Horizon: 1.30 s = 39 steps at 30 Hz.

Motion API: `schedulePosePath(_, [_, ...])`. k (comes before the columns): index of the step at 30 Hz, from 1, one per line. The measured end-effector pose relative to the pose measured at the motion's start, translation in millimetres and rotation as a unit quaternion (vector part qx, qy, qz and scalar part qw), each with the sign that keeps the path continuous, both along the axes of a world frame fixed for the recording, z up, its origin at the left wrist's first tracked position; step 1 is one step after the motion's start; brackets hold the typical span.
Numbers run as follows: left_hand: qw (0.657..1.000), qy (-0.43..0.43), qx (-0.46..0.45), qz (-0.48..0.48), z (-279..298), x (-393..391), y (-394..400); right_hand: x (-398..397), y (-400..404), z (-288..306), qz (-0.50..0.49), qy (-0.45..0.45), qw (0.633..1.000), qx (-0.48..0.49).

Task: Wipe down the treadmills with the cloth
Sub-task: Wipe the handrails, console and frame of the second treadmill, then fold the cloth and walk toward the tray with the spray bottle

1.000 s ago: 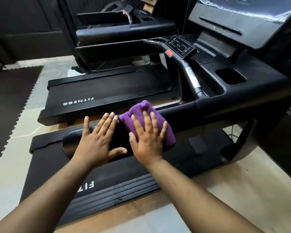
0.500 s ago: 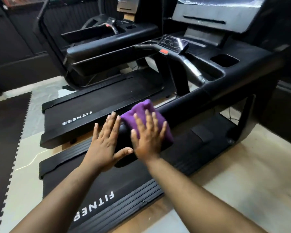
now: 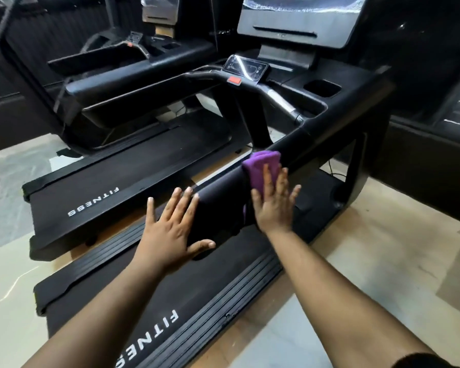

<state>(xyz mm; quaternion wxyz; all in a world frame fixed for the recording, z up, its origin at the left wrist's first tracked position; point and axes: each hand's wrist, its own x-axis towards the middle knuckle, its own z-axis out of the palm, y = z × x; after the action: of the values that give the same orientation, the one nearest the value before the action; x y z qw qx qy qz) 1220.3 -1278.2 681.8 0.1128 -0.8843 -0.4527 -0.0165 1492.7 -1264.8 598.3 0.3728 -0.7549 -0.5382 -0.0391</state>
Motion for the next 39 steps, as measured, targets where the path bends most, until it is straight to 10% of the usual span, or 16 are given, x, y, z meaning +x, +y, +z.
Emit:
schedulePosePath(9, [0.998, -0.02, 0.053, 0.001, -4.4, 2.7, 4.0, 22.2, 24.6, 6.7, -0.127, 0.398, 0.905, 0.081])
schedulePosePath(19, [0.982, -0.176, -0.054, 0.026, -4.4, -0.9, -8.7, -129.0, -57.6, -33.2, 0.104, 0.136, 0.984, 0.055])
schedulePosePath(24, [0.921, -0.335, -0.15, 0.131, -25.7, -34.0, -44.4, -153.4, -85.7, -18.3, 0.174, 0.055, 0.982, 0.057])
schedulePosePath(32, [0.719, -0.618, -0.232, 0.22, -19.4, -185.5, -100.8, -288.2, -133.1, 17.2, 0.353, 0.118, 0.928, 0.003])
schedulePosePath(39, [0.674, -0.684, -0.163, 0.227, 6.3, -335.2, -174.6, -426.6, -128.0, 55.1, 0.462, 0.288, 0.837, -0.063])
